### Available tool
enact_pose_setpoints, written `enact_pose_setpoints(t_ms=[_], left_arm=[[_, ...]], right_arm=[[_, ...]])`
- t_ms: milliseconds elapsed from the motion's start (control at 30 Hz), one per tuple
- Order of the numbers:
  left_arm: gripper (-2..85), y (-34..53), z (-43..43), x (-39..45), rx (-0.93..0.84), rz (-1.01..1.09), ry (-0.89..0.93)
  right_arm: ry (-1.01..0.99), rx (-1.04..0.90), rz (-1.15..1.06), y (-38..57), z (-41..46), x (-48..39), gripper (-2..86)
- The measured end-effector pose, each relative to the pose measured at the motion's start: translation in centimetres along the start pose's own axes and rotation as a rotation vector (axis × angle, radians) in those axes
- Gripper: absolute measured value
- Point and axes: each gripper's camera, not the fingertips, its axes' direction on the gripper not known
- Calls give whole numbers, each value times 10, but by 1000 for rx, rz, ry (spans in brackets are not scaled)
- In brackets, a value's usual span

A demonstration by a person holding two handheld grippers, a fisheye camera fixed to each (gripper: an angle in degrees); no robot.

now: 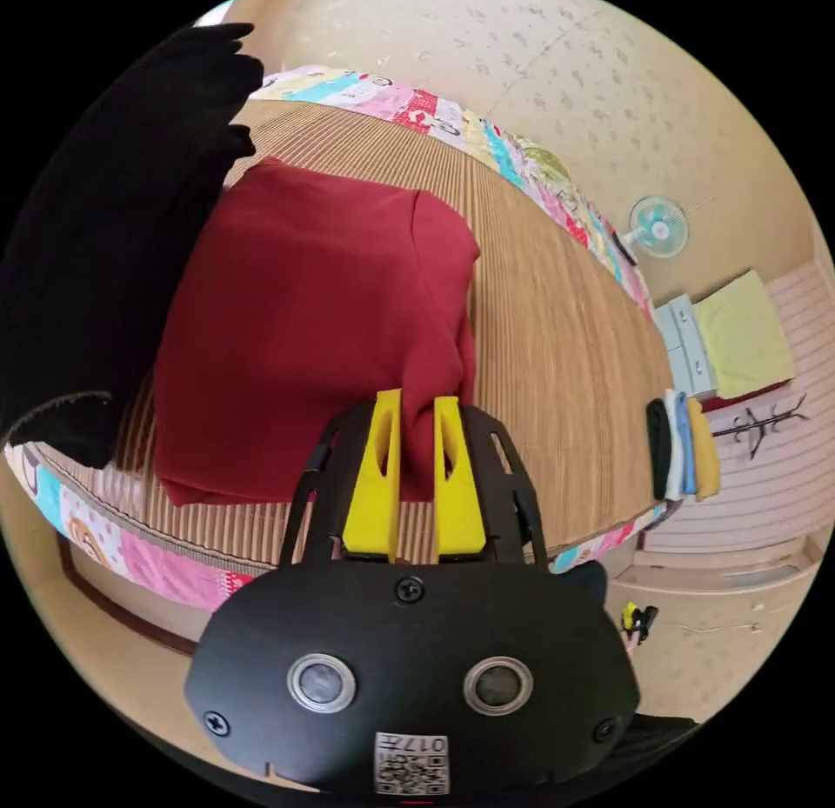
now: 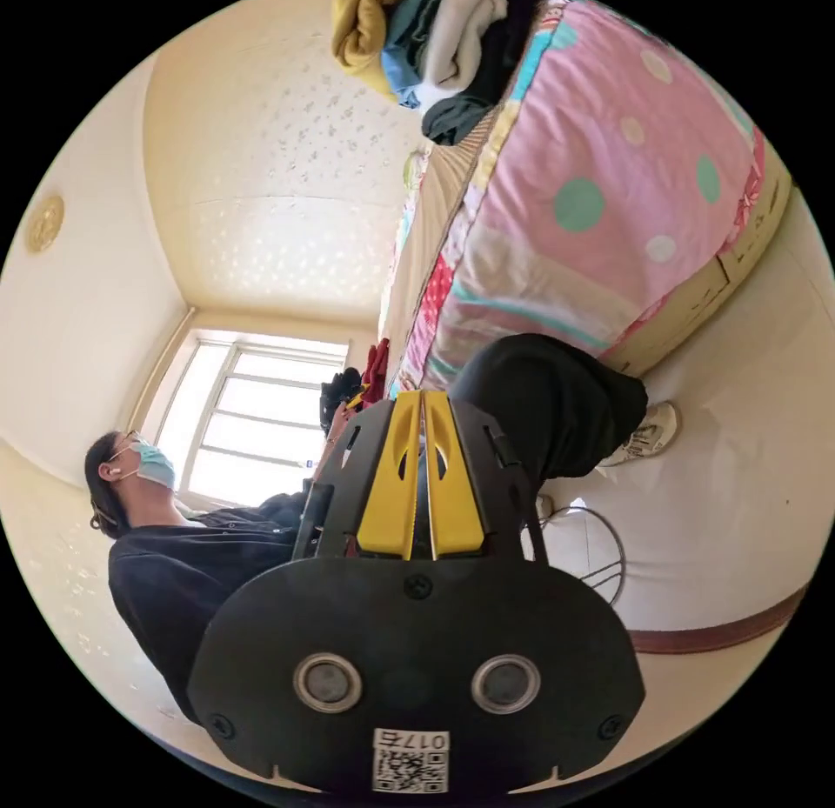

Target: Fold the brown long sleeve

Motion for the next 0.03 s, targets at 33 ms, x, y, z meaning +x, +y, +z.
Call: enact_pose_setpoints(t_ms=[33], left_arm=[[51,-6,-21,4,40,30,120]], right_arm=[[-7,-2,-49,0,1,-17,5]])
